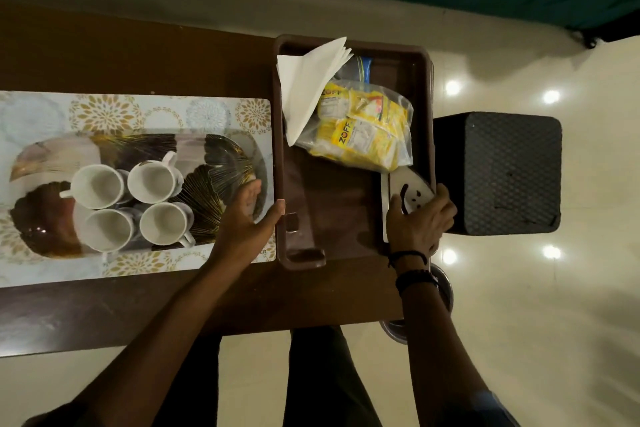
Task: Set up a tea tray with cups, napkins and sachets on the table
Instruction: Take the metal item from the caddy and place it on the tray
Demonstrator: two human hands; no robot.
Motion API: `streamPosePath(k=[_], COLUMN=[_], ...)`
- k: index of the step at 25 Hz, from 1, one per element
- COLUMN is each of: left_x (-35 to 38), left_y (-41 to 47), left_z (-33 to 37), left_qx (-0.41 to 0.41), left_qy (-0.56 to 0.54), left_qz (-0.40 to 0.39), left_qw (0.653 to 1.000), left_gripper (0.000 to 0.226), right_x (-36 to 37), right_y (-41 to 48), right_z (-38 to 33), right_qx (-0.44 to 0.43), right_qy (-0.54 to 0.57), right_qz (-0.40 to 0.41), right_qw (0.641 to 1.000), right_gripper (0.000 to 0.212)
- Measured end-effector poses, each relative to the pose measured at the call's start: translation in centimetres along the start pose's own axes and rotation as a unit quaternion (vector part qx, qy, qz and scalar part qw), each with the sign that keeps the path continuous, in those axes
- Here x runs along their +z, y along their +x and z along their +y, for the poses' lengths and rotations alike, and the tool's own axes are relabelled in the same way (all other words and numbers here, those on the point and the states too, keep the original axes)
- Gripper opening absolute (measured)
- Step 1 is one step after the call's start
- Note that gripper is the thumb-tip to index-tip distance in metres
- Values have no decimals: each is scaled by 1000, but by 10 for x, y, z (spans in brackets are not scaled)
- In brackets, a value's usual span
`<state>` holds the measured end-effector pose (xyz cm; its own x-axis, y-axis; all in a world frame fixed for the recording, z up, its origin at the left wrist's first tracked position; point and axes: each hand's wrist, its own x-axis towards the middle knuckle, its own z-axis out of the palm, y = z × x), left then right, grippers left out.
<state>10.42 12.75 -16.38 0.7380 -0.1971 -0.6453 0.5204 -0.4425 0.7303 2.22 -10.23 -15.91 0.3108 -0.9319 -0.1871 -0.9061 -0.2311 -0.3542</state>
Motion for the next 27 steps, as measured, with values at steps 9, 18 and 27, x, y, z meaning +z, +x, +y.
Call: streamPosePath(k=[9,18,27], left_x=[13,-15,-67], left_y=[7,5,1], left_z=[14,18,46], left_qx=[27,15,-87], left_qy=[6,-44,-222], left_qz=[21,21,-18], left_qw=[999,999,971], left_gripper=[51,39,23], right_x=[-13,-55,-35], right_y=[-1,-31,-71], right_z=[4,-18,-145], right_qx=[36,-28,-348], right_qy=[16,-15,94], right_qz=[-69,-235,-371], right_qw=[997,971,856], right_gripper=[41,26,31])
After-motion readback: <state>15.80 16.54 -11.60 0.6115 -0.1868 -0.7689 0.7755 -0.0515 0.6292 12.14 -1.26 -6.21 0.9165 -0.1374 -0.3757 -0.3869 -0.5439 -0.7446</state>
